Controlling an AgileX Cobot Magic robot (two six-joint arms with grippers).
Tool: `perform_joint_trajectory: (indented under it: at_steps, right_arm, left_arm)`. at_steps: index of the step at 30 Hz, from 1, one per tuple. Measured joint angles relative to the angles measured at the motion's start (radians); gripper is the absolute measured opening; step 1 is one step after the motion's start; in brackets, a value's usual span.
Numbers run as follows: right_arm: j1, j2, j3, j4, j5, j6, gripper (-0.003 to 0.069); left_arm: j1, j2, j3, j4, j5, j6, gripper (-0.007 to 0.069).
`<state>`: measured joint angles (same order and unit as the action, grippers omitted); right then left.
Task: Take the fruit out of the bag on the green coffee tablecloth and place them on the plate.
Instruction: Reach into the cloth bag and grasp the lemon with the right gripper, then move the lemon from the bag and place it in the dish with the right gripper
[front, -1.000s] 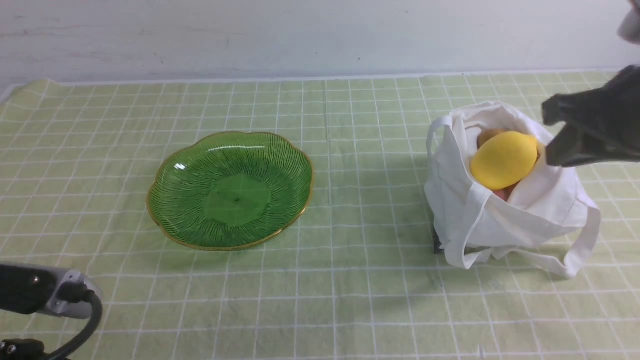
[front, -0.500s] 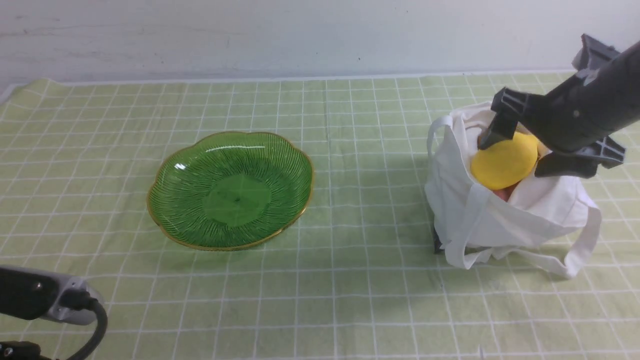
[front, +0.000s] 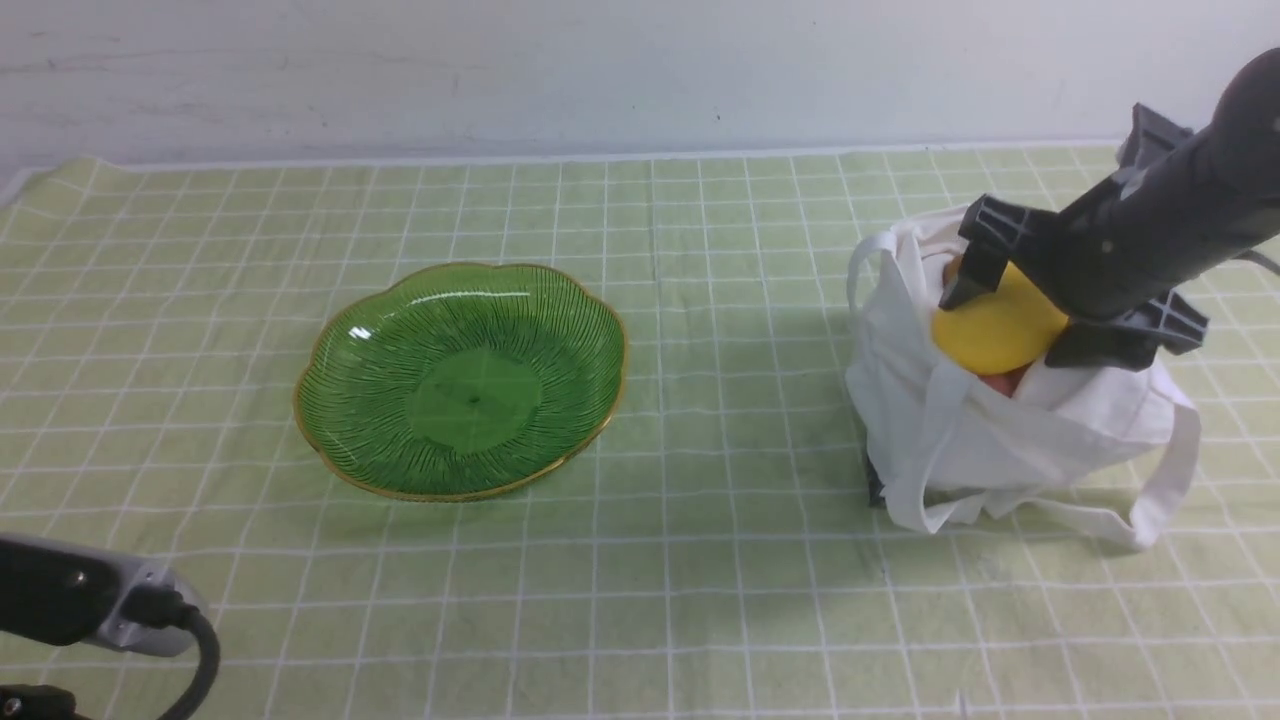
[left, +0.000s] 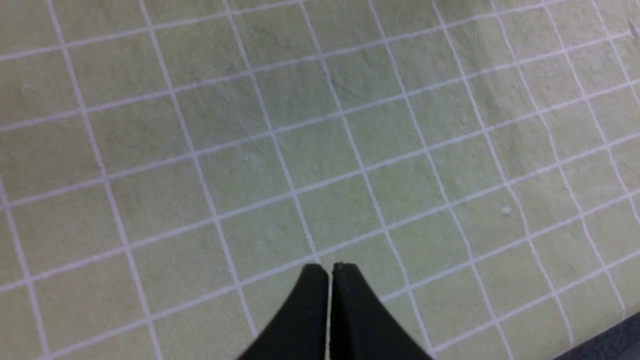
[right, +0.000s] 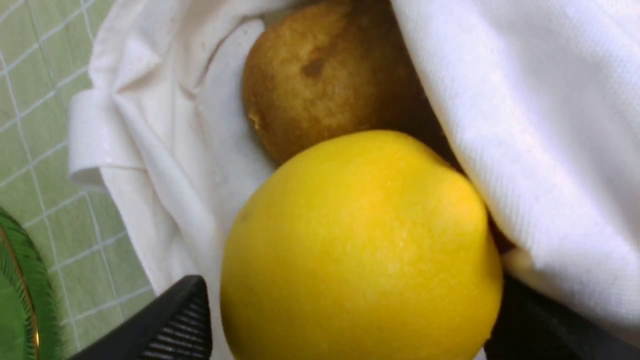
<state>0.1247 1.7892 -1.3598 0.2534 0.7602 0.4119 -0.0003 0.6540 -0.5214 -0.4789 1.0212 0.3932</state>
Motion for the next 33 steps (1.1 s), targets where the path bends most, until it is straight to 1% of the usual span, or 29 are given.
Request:
perform_joint_trajectory:
  at_steps: [3, 4, 5, 6, 8, 14, 18, 21, 25, 28, 29, 33]
  right_arm:
    - [0.0, 0.007, 0.0, -0.001, -0.033, 0.0, 0.0667]
    - [0.0, 0.01, 0.0, -0.005, -0.039, 0.0, 0.0645]
    - [0.0, 0.01, 0.0, -0.008, -0.039, 0.0, 0.0641]
    - [0.0, 0.014, 0.0, -0.014, -0.041, 0.0, 0.0613]
    - [0.0, 0.02, -0.001, -0.022, -0.046, 0.0, 0.0582]
    - [0.0, 0.021, -0.005, -0.044, -0.048, -0.006, 0.058]
    - [0.001, 0.004, -0.006, -0.052, -0.028, -0.054, 0.058]
    - [0.001, -0.064, -0.006, -0.054, -0.021, -0.088, 0.058]
    - [0.001, -0.142, -0.006, -0.043, -0.021, -0.098, 0.058]
    - [0.007, -0.202, -0.006, 0.01, -0.027, -0.129, 0.058]
    - [0.022, -0.218, -0.006, 0.065, -0.037, -0.176, 0.058]
    - [0.097, -0.205, -0.006, 0.222, -0.056, -0.328, 0.058]
  left_arm:
    - [0.0, 0.0, 0.0, 0.001, 0.0, 0.0, -0.0008]
    - [0.0, 0.0, 0.0, 0.001, 0.0, 0.0, -0.0008]
    - [0.0, 0.0, 0.0, 0.002, 0.0, 0.0, -0.0008]
    - [0.0, 0.0, 0.0, 0.002, 0.0, 0.0, -0.0008]
    - [0.0, 0.0, 0.0, 0.002, 0.0, 0.0, -0.0008]
    - [0.0, 0.0, 0.0, 0.003, 0.019, 0.0, -0.0008]
    - [0.0, 0.0, 0.0, 0.014, 0.025, 0.0, -0.0008]
    - [0.0, 0.0, 0.0, 0.019, 0.028, 0.0, -0.0008]
    - [0.0, 0.0, 0.0, 0.019, 0.028, 0.0, -0.0008]
    - [0.0, 0.0, 0.0, 0.019, 0.028, 0.0, -0.0008]
    - [0.0, 0.0, 0.0, 0.019, 0.028, 0.001, -0.0008]
    - [0.0, 0.0, 0.0, 0.019, 0.019, 0.001, -0.0008]
